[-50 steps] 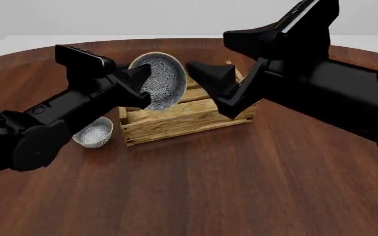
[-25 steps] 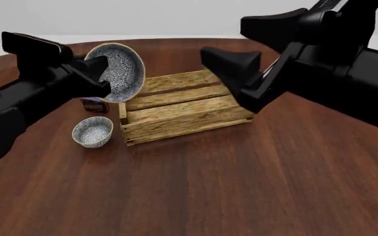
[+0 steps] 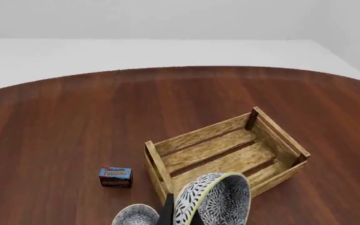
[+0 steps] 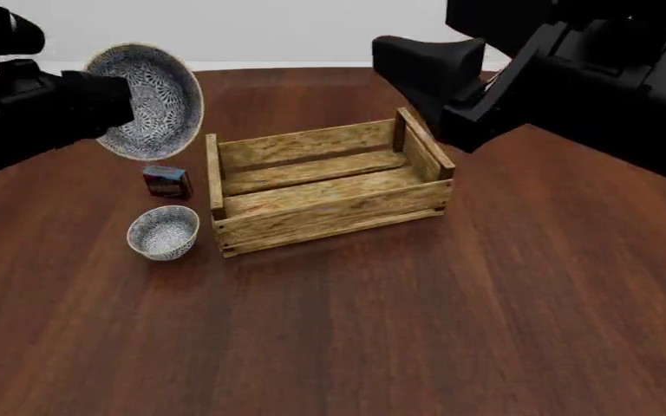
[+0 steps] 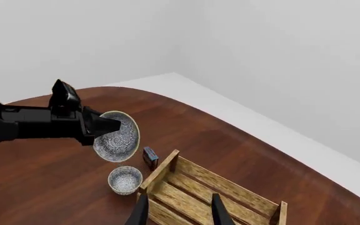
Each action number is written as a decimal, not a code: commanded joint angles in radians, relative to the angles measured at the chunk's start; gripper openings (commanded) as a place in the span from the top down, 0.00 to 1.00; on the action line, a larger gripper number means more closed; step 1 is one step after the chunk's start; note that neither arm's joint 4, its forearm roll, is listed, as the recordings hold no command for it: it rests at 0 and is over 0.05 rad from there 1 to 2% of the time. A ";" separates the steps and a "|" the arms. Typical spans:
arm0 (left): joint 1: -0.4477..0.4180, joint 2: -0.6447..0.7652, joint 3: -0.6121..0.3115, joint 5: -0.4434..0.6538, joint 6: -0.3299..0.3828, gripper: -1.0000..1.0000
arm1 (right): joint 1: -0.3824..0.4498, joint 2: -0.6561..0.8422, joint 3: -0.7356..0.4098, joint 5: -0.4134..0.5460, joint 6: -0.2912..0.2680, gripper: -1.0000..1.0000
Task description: Stack the right bowl on the left bowl and place them in the tray.
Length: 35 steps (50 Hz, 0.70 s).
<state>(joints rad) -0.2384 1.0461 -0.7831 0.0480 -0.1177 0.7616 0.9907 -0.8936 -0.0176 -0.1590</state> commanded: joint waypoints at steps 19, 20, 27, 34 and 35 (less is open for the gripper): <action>0.122 0.023 0.013 0.171 -0.401 1.00 | -0.090 0.018 0.008 -0.029 -0.017 0.00; 0.120 0.027 0.023 0.162 -0.421 1.00 | -0.091 0.017 0.009 -0.030 -0.017 0.00; 0.126 0.033 0.057 0.139 -0.468 1.00 | -0.097 0.004 0.013 -0.030 -0.019 0.00; 0.130 0.020 0.107 0.103 -0.512 1.00 | -0.102 0.011 0.015 -0.038 -0.023 0.00; 0.130 0.021 0.115 0.096 -0.512 1.00 | -0.102 0.014 0.015 -0.039 -0.022 0.00</action>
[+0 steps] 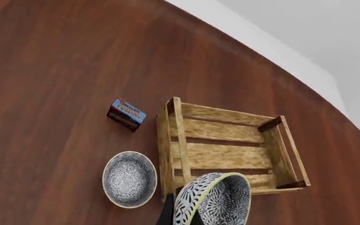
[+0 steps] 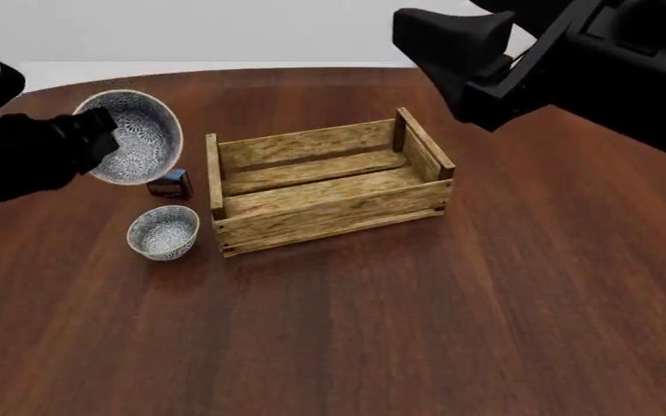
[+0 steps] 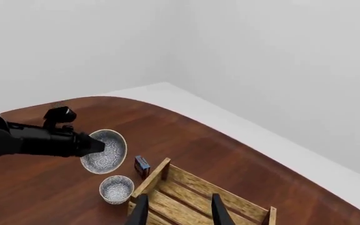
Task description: Stack the right bowl on the left bowl and place them in the tray.
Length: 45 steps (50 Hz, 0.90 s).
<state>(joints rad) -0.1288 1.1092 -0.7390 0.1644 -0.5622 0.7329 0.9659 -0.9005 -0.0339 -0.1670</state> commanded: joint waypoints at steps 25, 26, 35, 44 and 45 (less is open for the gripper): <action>0.039 -0.028 0.150 -0.110 -0.096 1.00 | -0.071 0.046 0.025 -0.029 -0.017 0.00; 0.039 -0.028 0.150 -0.110 -0.096 1.00 | -0.071 0.046 0.025 -0.029 -0.017 0.00; 0.039 0.030 0.160 -0.152 -0.096 1.00 | -0.071 0.045 0.025 -0.029 -0.017 0.00; 0.040 0.075 0.168 -0.191 -0.105 1.00 | -0.071 0.048 0.024 -0.030 -0.017 0.00; 0.042 0.079 0.167 -0.194 -0.105 1.00 | -0.071 0.048 0.024 -0.030 -0.017 0.00</action>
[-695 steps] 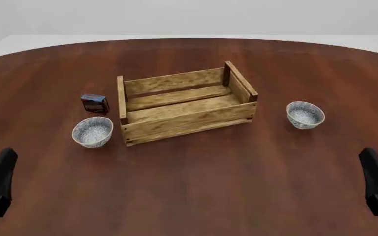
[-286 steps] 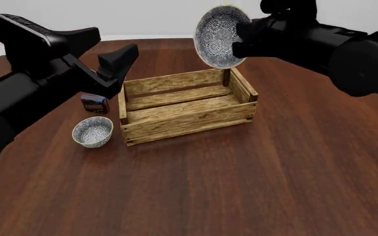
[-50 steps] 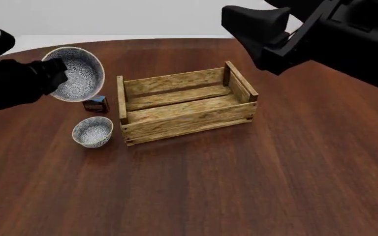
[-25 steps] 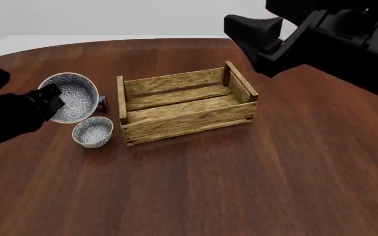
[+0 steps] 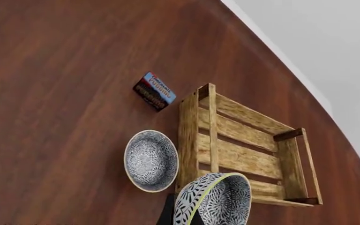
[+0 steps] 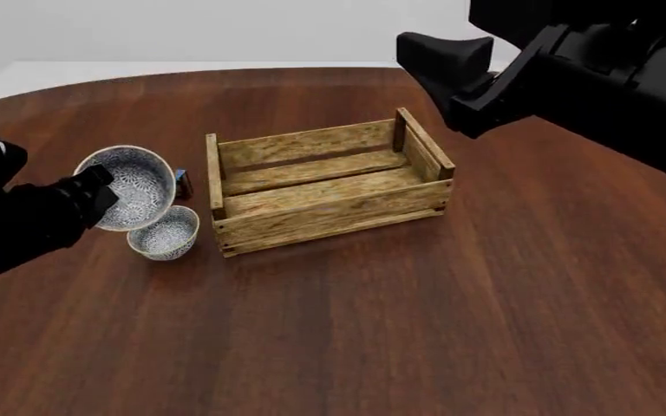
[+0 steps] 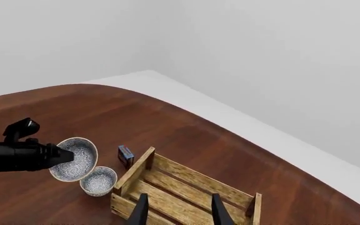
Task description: Stack the right bowl on the left bowl and place them in the tray.
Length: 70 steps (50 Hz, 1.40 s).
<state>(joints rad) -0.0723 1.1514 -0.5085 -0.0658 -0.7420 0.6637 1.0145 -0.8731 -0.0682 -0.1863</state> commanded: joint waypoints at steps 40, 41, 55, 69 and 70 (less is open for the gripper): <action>-0.011 0.127 -0.038 -0.035 0.062 1.00 | -0.002 0.008 -0.002 -0.001 0.002 0.00; -0.011 0.127 -0.038 -0.035 0.062 1.00 | -0.002 0.008 -0.002 -0.001 0.002 0.00; -0.007 0.129 -0.030 -0.041 0.064 1.00 | -0.001 0.005 0.000 -0.002 0.001 0.00; -0.009 0.174 -0.105 -0.019 0.064 1.00 | -0.002 0.008 -0.003 0.000 0.002 0.00; -0.009 0.183 -0.113 -0.019 0.064 1.00 | -0.004 0.008 -0.003 0.000 0.002 0.00</action>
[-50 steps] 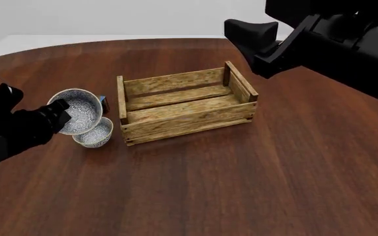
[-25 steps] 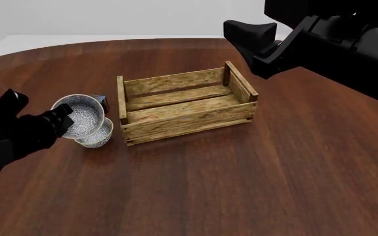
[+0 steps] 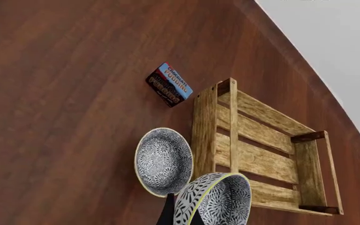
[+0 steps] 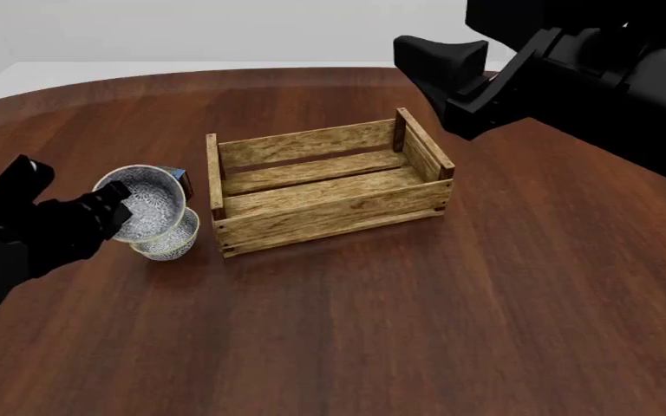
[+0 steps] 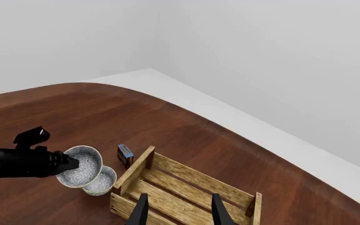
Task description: Stack the right bowl on the left bowl and place them in the tray.
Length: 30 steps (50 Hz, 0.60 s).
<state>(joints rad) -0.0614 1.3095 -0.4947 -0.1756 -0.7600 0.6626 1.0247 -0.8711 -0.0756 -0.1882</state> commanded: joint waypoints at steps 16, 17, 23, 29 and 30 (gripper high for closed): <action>-0.002 0.124 -0.196 0.077 0.084 1.00 | -0.002 0.005 -0.008 0.005 0.004 0.00; 0.001 0.132 -0.201 0.075 0.084 1.00 | -0.002 0.006 -0.008 0.005 0.003 0.00; 0.010 0.167 -0.223 0.067 0.079 1.00 | -0.001 0.013 -0.009 0.002 0.002 0.00; 0.013 0.204 -0.244 0.059 0.077 1.00 | -0.002 0.016 -0.009 0.000 0.003 0.00; 0.015 0.209 -0.249 0.060 0.077 1.00 | -0.002 0.017 -0.010 0.000 0.002 0.00</action>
<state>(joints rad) -0.0385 1.4728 -0.6327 -0.1851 -0.7625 0.6612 1.0389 -0.8763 -0.0787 -0.1883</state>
